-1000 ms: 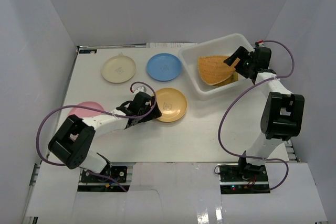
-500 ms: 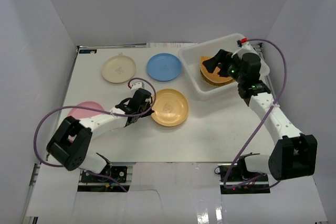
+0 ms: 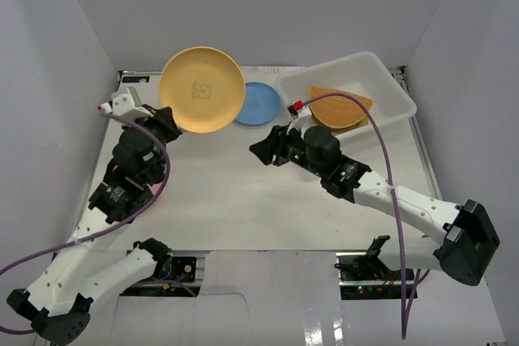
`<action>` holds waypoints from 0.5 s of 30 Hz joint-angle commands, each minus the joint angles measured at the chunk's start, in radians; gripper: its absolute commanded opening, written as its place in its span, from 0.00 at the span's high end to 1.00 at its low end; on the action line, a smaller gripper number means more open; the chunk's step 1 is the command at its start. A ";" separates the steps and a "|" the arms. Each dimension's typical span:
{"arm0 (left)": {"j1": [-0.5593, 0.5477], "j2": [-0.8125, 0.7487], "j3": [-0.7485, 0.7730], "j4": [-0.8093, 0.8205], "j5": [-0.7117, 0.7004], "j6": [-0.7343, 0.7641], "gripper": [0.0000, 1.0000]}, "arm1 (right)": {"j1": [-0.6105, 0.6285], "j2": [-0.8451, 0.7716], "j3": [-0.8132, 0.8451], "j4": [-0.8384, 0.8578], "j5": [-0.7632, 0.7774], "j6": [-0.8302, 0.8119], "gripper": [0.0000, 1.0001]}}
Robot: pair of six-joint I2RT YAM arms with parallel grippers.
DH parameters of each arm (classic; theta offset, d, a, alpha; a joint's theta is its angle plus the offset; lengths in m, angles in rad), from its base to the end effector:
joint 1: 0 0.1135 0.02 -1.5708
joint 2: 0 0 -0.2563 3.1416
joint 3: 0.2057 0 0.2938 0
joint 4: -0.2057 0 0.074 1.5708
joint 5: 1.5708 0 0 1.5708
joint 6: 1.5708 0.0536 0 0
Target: Place the plates into the plastic bin on the countertop
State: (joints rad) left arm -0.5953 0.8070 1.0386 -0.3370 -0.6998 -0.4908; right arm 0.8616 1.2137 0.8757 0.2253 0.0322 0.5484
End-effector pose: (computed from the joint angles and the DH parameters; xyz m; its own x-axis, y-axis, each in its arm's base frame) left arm 0.2042 -0.0966 0.4109 -0.0291 -0.4158 -0.9090 -0.1304 0.9032 -0.4089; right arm 0.2282 0.2633 0.3005 -0.4471 0.2792 -0.8498 -0.5913 0.6207 0.5149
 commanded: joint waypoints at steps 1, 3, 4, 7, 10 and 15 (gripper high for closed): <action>0.003 -0.055 0.092 0.107 -0.101 0.147 1.00 | 0.075 0.090 -0.030 0.144 0.137 0.073 0.49; 0.003 -0.066 0.135 0.130 -0.072 0.156 1.00 | 0.099 0.208 0.003 0.167 0.127 0.090 0.50; 0.003 -0.068 0.141 0.128 -0.051 0.146 1.00 | 0.117 0.254 0.073 0.166 0.106 0.093 0.49; 0.003 -0.084 0.135 0.112 0.055 0.106 1.00 | 0.158 0.455 0.205 0.151 0.054 0.097 0.40; 0.005 -0.107 0.100 0.082 0.147 0.077 1.00 | 0.198 0.653 0.417 0.096 0.026 0.096 0.26; 0.003 -0.144 0.048 0.056 0.279 0.044 1.00 | 0.246 0.965 0.798 -0.041 -0.003 0.096 0.19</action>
State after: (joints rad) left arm -0.5926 0.6762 1.1046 -0.2600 -0.5472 -0.4175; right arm 1.0790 2.0785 1.4822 0.2470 0.0540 0.6437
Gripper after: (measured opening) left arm 0.025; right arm 0.810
